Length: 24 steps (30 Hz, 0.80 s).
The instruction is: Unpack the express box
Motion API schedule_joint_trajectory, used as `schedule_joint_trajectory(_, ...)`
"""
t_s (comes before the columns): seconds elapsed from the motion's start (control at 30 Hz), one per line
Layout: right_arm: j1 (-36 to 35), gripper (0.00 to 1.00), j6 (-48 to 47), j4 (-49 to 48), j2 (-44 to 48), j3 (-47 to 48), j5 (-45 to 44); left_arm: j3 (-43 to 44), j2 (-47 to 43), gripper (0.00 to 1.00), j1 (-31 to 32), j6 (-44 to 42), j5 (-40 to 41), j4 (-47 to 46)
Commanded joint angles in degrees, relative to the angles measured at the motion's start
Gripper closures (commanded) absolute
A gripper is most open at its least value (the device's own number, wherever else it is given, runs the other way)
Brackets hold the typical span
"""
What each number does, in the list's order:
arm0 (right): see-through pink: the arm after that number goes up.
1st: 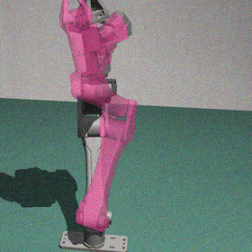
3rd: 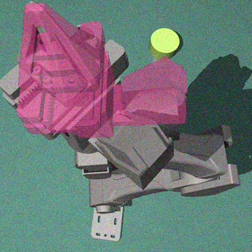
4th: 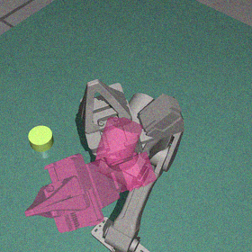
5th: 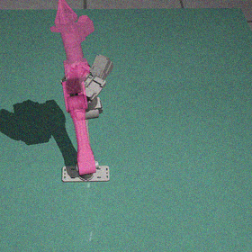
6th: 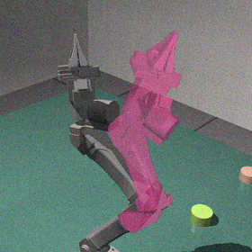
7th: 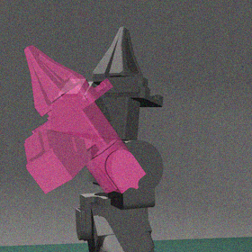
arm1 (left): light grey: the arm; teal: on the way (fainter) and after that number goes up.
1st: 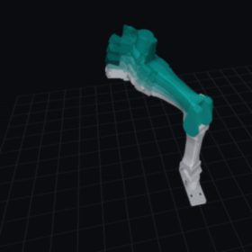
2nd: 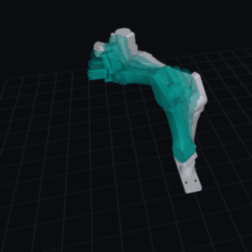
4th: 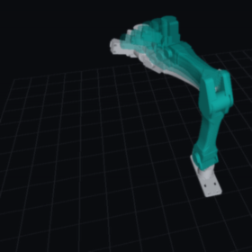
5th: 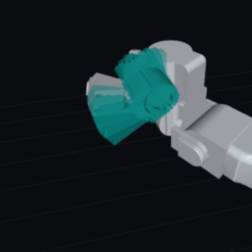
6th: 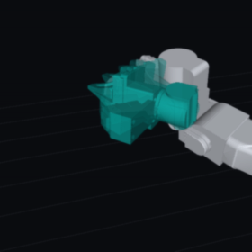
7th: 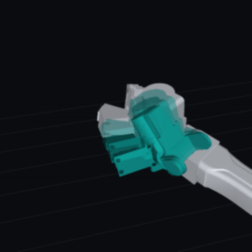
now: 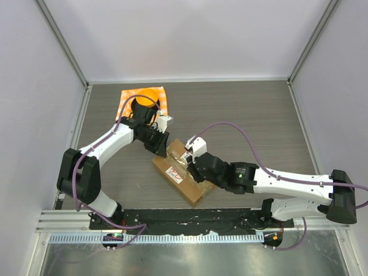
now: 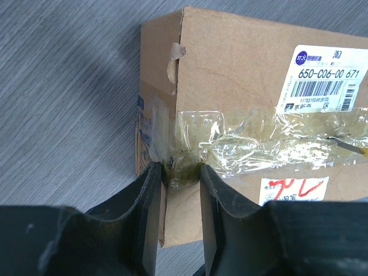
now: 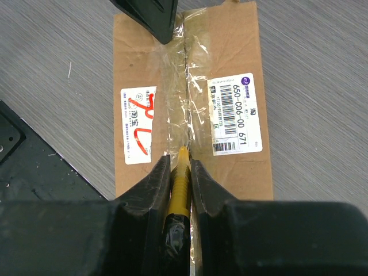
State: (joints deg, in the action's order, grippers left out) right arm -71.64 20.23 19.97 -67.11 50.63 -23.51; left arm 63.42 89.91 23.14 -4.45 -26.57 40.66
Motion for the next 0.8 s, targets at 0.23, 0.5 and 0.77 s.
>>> schedule_joint_trajectory(0.23, -2.90, 0.99, 4.99, 7.98, 2.42, -1.41, 6.28, -1.98, 2.99, 1.00, -0.63, -3.11, 17.52, -4.63)
schedule_joint_trajectory(0.5, -3.60, 0.99, 7.36, 10.62, 3.83, -2.38, 6.63, -1.98, 2.55, 1.00, -0.55, -3.11, 17.95, -4.45)
schedule_joint_trajectory(0.77, -5.53, 0.99, 9.21, 13.61, 4.97, -3.35, 7.25, -1.63, 2.38, 1.00, -0.55, -3.20, 17.69, -4.19)
